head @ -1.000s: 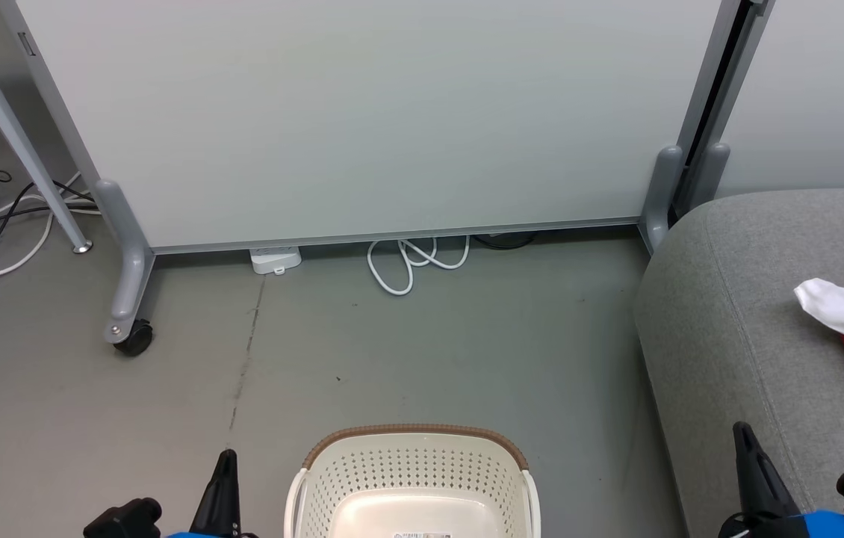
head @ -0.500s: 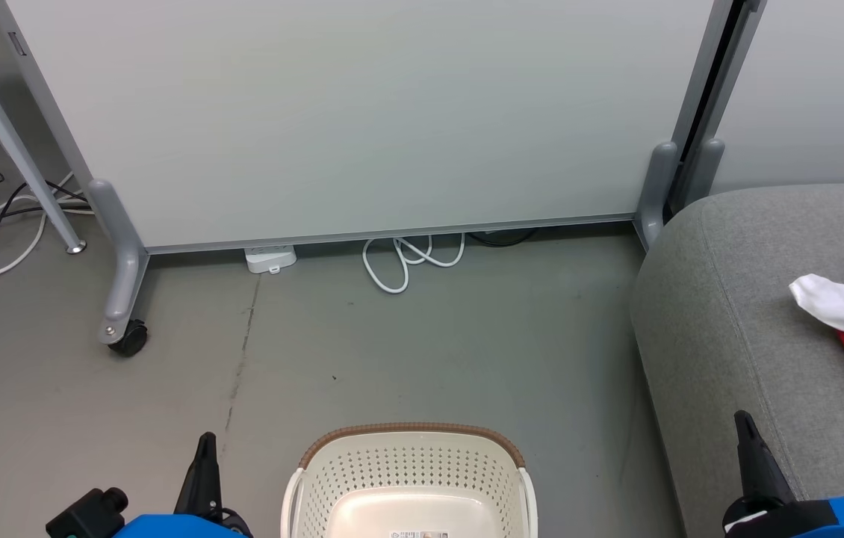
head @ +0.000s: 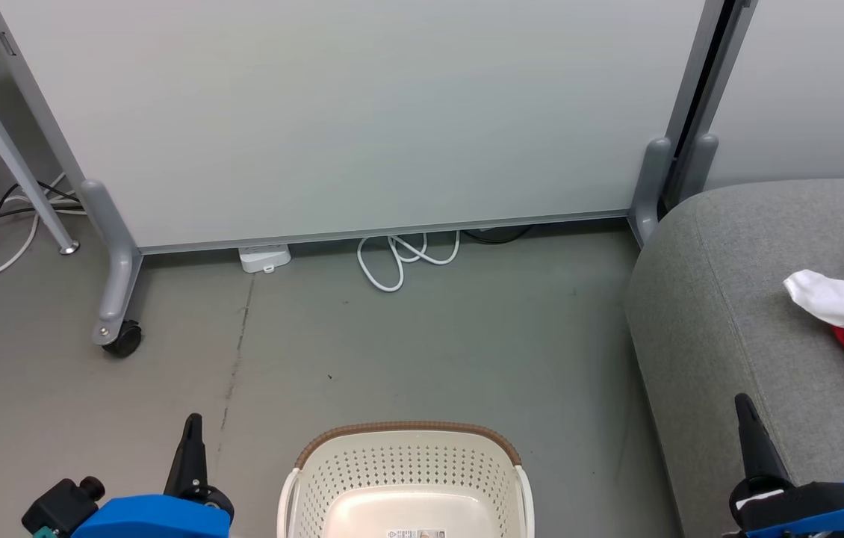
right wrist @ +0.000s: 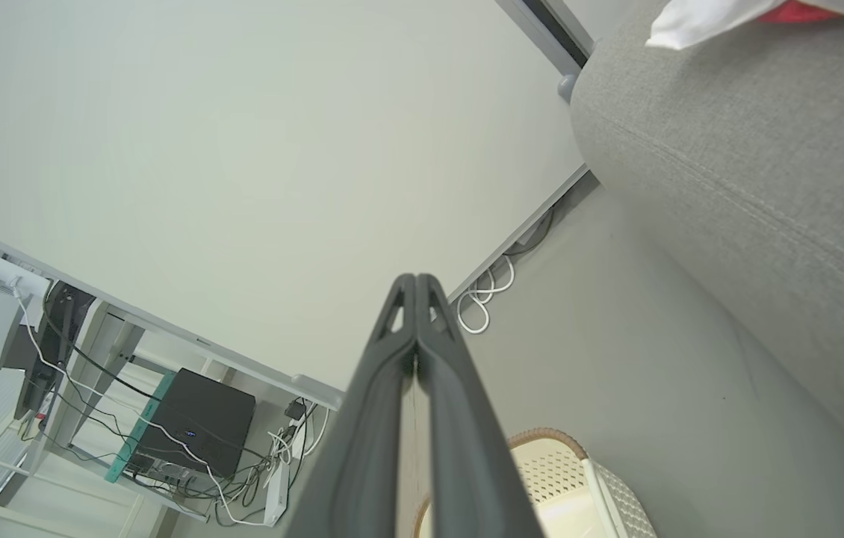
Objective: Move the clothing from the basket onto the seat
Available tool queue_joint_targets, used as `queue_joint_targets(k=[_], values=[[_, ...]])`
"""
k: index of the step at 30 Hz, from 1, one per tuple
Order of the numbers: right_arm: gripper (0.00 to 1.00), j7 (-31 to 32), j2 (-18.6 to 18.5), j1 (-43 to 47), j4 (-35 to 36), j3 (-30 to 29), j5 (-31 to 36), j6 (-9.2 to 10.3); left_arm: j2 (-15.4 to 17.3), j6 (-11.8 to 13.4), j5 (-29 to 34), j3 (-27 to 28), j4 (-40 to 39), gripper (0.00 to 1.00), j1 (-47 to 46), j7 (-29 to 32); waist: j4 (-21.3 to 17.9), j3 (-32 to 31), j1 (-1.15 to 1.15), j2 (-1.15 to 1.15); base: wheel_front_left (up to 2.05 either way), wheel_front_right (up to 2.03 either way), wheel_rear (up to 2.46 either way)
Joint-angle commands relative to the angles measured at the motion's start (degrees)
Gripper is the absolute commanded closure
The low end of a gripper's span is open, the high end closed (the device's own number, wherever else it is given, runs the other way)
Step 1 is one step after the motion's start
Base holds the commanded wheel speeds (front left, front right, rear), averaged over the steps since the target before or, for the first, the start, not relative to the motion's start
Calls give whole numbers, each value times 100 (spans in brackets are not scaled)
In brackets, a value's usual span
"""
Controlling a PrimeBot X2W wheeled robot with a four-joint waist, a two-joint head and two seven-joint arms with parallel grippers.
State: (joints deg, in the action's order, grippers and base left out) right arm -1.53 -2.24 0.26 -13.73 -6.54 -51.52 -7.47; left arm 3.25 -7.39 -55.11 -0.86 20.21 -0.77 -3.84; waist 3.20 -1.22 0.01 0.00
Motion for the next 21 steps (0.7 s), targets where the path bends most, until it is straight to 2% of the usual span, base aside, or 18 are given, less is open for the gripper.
queue_joint_targets(k=[1, 21], values=[[100, 37, -49, -150, 51, -3, -185, -2, 7, -7, -162, 46, -99, 100, -179, 43, -6, 3, 0, 0, 0, 0, 0], [100, 298, -61, -327, 26, -2, -1479, -5, -4, -10, -1346, 281, -278, 100, -317, 376, -88, 38, 0, 0, 0, 0, 0]])
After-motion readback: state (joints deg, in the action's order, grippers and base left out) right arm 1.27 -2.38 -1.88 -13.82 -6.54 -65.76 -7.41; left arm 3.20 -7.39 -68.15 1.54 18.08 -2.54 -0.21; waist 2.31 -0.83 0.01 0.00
